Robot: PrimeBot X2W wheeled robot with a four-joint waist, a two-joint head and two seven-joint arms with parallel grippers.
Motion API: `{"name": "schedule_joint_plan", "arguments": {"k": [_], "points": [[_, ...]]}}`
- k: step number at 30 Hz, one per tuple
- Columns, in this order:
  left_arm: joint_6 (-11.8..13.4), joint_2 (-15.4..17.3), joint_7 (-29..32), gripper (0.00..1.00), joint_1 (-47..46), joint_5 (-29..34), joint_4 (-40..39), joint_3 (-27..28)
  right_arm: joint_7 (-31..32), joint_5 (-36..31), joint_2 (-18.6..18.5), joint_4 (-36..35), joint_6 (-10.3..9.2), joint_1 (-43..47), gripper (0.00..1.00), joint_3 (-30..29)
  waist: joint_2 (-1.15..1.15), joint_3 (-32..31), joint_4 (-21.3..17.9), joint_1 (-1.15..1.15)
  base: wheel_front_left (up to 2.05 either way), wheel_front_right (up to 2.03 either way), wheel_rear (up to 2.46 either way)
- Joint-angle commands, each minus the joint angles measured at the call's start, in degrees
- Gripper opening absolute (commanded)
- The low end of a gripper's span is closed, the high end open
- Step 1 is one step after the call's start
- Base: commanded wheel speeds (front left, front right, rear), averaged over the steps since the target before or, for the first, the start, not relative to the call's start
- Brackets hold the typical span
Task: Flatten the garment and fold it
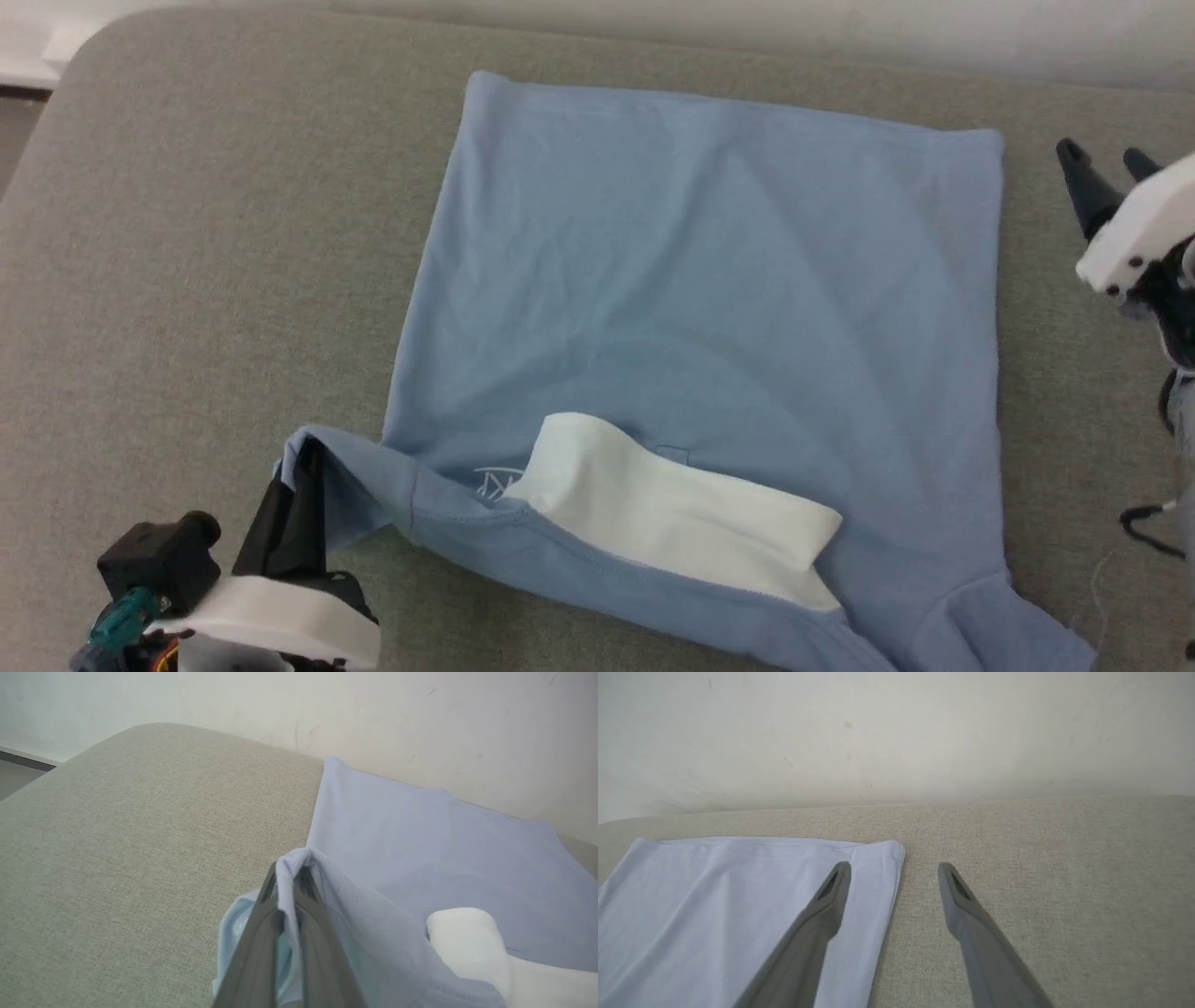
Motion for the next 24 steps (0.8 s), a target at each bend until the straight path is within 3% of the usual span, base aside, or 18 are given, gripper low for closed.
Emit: {"name": "schedule_joint_plan", "arguments": {"k": [1, 9, 17, 18, 19, 21, 24], "points": [[-0.85, -0.53, -0.78, 0.00, -1.80, 0.80, -0.28, -0.32, 0.66, -0.71, -0.70, 3.08, -0.03, -3.53, 1.00, 0.48, 0.00, 5.24, 4.93, -0.02, 0.00, 0.00, 0.00], [-2.79, -2.40, -2.88, 0.00, -5.99, 1.15, -0.39, -1.69, 9.37, -3.52, -3.93, 18.74, -0.03, -17.31, 1.00, 1.49, 0.00, 10.03, 8.16, -0.02, 0.00, 0.00, 0.00], [-4.31, -2.62, -3.70, 0.00, -7.39, 0.85, 0.56, -2.16, 21.83, -6.27, -3.71, 31.05, -0.03, -21.28, 1.00, 1.52, 0.00, 11.06, 8.65, -0.02, 0.00, 0.00, 0.00], [-4.35, -2.59, -3.77, 0.00, -7.45, 0.85, 0.68, -2.13, 22.59, -6.19, -3.38, 31.65, -0.03, -21.45, 0.90, 1.43, 0.00, 11.02, 8.56, -0.02, 0.00, 0.00, 0.00], [-4.39, -2.57, -3.81, 0.00, -7.49, 0.85, 0.77, -2.14, 23.35, -6.10, -3.02, 32.25, -0.03, -21.50, 0.47, 1.27, 0.00, 10.96, 8.48, -0.02, 0.00, 0.00, 0.00], [-4.57, -2.58, -3.83, 0.00, -7.59, 0.73, 1.00, -2.23, 23.54, -6.34, -2.79, 32.54, -0.03, -21.55, 0.00, 1.68, 0.00, 10.84, 8.37, -0.02, 0.00, 0.00, 0.00], [-4.88, -2.51, -3.89, 0.00, -7.51, 0.49, 1.56, -2.33, 20.47, -5.67, -2.35, 31.12, -0.03, -21.69, 0.00, 2.93, 0.00, 10.23, 8.05, -0.02, 0.00, 0.00, 0.00]]}}
